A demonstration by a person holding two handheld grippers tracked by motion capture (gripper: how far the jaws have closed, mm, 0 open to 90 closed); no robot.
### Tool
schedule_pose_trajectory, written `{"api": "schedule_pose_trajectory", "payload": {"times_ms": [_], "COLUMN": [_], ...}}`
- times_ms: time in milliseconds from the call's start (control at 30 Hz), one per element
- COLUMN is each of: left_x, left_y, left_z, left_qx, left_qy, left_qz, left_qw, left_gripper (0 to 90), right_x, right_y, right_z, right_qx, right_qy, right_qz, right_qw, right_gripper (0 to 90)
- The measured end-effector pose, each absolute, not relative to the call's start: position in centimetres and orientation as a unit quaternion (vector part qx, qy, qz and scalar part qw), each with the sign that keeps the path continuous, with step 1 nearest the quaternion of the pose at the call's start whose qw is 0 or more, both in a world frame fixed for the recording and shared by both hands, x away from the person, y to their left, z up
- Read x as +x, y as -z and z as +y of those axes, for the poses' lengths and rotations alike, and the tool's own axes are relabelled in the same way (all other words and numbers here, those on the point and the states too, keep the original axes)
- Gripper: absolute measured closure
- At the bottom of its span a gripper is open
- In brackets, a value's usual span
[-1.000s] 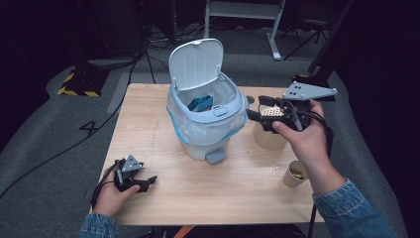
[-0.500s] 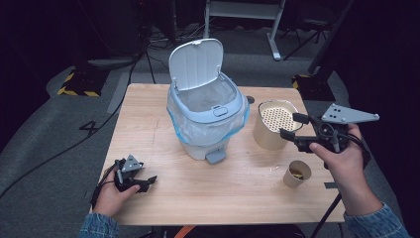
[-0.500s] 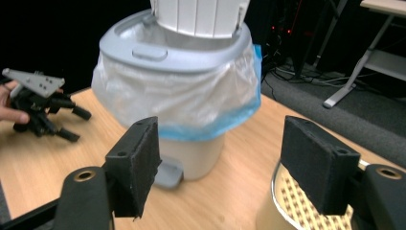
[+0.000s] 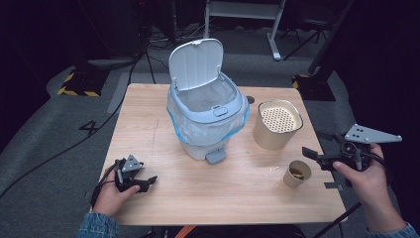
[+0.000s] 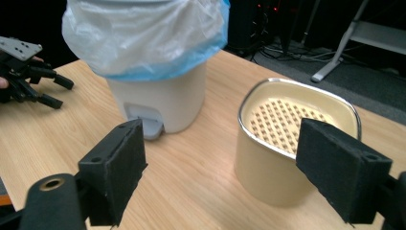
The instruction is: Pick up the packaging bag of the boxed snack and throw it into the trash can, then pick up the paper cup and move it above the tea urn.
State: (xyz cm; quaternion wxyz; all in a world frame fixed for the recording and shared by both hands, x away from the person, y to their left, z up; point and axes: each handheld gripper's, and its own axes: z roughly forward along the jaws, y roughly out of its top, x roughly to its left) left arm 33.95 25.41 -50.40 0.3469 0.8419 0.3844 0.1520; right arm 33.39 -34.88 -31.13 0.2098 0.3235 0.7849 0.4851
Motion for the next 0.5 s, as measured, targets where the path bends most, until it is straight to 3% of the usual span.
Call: {"api": "schedule_pose_trajectory", "payload": {"times_ms": [500], "left_x": [33.8], "left_y": [50.4], "left_z": [25.0], "left_qx": [0.848], "left_qy": [-0.145], "left_qz": [0.377], "left_qw": [0.344], "left_gripper": [16.4], "right_x": [30.3], "right_y": [35.4], "right_z": [-39.9], "right_qx": [0.347], "right_qy": [-0.455], "right_qz": [0.794], "right_qw": [0.206], "right_gripper": [15.9]}}
